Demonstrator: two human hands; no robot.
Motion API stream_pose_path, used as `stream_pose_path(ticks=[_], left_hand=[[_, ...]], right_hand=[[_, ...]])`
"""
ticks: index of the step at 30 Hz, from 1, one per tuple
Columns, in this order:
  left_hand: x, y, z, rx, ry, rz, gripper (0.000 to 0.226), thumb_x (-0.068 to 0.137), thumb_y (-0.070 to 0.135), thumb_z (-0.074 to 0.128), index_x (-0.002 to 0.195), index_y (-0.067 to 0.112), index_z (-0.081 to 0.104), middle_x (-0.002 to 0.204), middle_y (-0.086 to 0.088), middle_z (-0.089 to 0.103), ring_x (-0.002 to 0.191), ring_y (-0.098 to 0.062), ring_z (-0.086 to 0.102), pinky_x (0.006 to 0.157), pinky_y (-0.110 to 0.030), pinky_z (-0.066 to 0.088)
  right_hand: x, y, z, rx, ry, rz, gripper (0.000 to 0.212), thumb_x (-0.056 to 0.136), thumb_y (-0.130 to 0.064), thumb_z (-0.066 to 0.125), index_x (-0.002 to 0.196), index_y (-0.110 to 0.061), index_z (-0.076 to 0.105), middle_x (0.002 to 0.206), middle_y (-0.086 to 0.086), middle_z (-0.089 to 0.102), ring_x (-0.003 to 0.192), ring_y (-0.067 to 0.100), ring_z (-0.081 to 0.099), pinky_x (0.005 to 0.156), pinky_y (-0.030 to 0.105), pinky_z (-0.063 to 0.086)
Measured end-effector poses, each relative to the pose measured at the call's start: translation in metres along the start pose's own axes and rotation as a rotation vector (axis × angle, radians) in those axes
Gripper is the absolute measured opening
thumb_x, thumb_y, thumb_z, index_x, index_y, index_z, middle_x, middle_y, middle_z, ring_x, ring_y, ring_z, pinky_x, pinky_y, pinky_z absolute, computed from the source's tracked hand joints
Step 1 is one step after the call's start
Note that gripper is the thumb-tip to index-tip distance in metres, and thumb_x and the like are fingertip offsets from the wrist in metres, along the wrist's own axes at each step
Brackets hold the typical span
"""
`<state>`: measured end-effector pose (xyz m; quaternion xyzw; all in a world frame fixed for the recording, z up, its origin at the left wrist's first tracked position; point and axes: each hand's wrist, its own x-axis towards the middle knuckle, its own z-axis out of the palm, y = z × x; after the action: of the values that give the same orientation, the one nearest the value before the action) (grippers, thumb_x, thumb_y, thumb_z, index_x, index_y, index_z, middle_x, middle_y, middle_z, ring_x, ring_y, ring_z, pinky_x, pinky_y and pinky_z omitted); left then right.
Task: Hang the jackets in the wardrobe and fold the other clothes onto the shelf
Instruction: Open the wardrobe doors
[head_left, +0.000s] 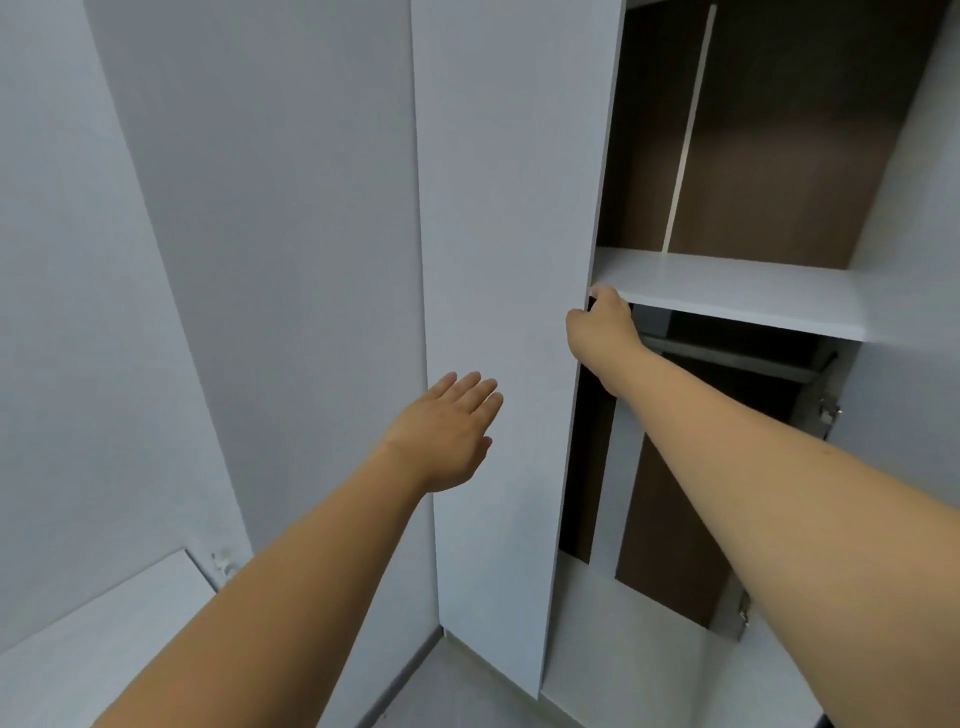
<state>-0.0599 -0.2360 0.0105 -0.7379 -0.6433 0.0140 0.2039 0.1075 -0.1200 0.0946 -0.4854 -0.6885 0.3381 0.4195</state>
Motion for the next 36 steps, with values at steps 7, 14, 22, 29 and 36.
stream_pose_path(ticks=[7, 14, 22, 29, 36], left_hand=[[0.108, 0.005, 0.038, 0.08, -0.011, 0.286, 0.06, 0.104, 0.036, 0.031, 0.156, 0.011, 0.015, 0.164, -0.009, 0.011, 0.152, -0.027, 0.004, 0.121, -0.04, -0.003], [0.232, -0.012, 0.079, 0.315, -0.097, 0.431, 0.063, 0.103, 0.037, 0.033, 0.157, 0.012, 0.012, 0.165, -0.008, -0.001, 0.152, -0.026, -0.009, 0.12, -0.043, -0.008], [0.308, -0.001, 0.113, 0.542, -0.061, 0.463, 0.065, 0.103, 0.04, 0.03, 0.158, 0.017, 0.004, 0.165, -0.007, -0.004, 0.149, -0.029, -0.019, 0.113, -0.054, -0.021], [0.273, 0.004, 0.12, 0.473, 0.049, 0.462, 0.063, 0.1, 0.046, 0.033, 0.154, 0.013, 0.028, 0.162, -0.015, 0.017, 0.15, -0.036, -0.002, 0.101, -0.061, -0.031], [0.188, -0.047, 0.126, 0.357, 0.179, 0.566, 0.055, 0.094, 0.037, 0.047, 0.144, 0.013, 0.047, 0.155, -0.015, 0.035, 0.148, -0.034, 0.016, 0.109, -0.059, -0.025]], right_hand=[[0.111, 0.022, 0.004, 0.166, 0.116, 0.027, 0.051, 0.103, -0.017, 0.04, 0.152, -0.016, 0.025, 0.152, 0.004, 0.036, 0.115, 0.014, 0.043, 0.084, 0.024, 0.034], [0.225, 0.035, 0.021, 0.246, 0.147, -0.1, 0.038, 0.104, -0.023, 0.041, 0.141, -0.018, 0.04, 0.134, 0.001, 0.052, 0.105, 0.013, 0.057, 0.071, 0.02, 0.05], [0.272, 0.052, 0.033, 0.197, 0.215, -0.195, 0.031, 0.105, -0.029, 0.037, 0.126, -0.011, 0.052, 0.112, 0.0, 0.06, 0.098, 0.011, 0.058, 0.079, 0.023, 0.049], [0.24, 0.037, 0.026, 0.062, 0.187, -0.221, 0.025, 0.104, -0.03, 0.044, 0.081, -0.021, 0.05, 0.072, -0.008, 0.047, 0.065, 0.003, 0.046, 0.058, 0.014, 0.038], [0.16, -0.004, 0.058, 0.053, 0.184, -0.333, 0.022, 0.098, -0.029, 0.057, 0.084, -0.014, 0.062, 0.06, -0.014, 0.06, 0.054, -0.004, 0.055, 0.054, 0.011, 0.045]])
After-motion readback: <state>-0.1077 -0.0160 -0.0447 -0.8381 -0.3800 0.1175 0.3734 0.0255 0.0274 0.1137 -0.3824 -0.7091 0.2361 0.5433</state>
